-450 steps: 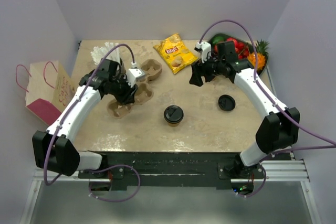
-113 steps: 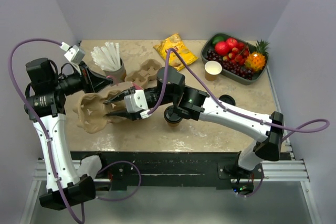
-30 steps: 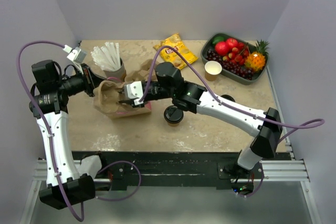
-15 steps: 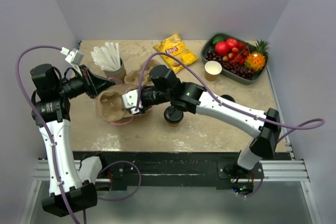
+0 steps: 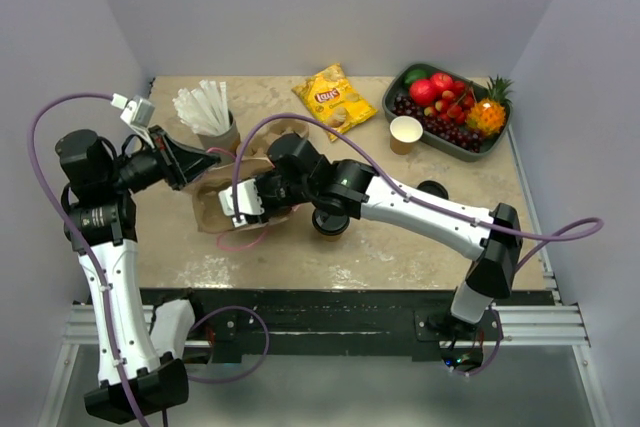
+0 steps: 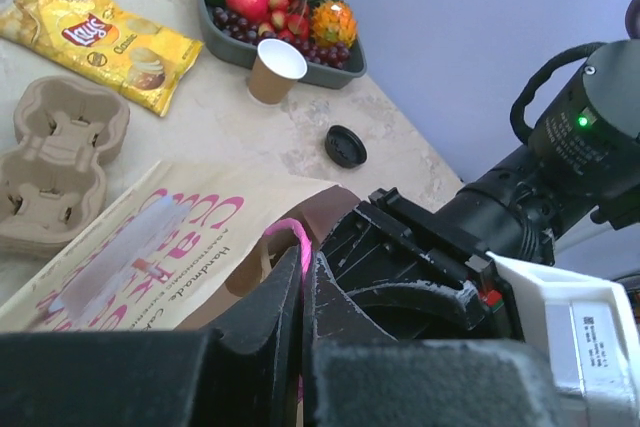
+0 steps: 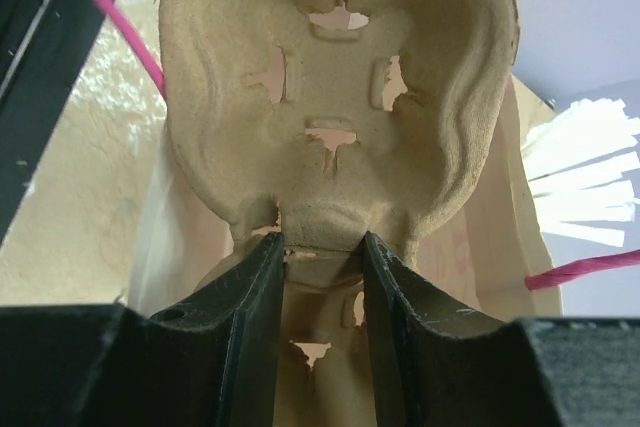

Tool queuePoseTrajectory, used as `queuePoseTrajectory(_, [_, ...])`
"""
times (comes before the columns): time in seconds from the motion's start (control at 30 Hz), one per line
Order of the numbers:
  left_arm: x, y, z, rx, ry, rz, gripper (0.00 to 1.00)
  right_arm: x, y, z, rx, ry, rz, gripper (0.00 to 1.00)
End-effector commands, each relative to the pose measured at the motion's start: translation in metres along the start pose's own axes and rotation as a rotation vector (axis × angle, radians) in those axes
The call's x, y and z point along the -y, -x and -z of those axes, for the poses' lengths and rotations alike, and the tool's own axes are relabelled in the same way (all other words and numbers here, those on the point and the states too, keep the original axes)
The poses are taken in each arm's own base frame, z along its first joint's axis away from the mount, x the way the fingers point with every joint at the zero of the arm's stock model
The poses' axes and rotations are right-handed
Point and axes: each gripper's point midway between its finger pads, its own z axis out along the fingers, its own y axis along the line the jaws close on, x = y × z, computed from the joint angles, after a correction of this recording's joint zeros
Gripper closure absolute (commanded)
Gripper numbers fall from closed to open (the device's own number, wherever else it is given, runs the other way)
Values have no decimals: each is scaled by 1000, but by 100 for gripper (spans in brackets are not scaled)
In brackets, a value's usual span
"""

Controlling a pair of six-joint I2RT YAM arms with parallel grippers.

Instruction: Pack the takeout coffee

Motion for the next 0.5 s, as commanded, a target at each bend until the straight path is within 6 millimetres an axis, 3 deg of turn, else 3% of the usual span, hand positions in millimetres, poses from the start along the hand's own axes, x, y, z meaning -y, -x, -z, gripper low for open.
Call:
queuePoseTrajectory(0.0, [4, 13, -1, 39, 1, 12, 100, 10, 1, 10, -71, -59, 76, 100])
queuePoseTrajectory(0.27, [5, 12, 0, 44, 13, 74, 100, 12, 0, 4, -173, -94, 142, 100])
queuePoseTrajectory(0.47, [4, 28, 3, 74, 81, 96, 100, 6, 6, -2, -262, -90, 226, 100])
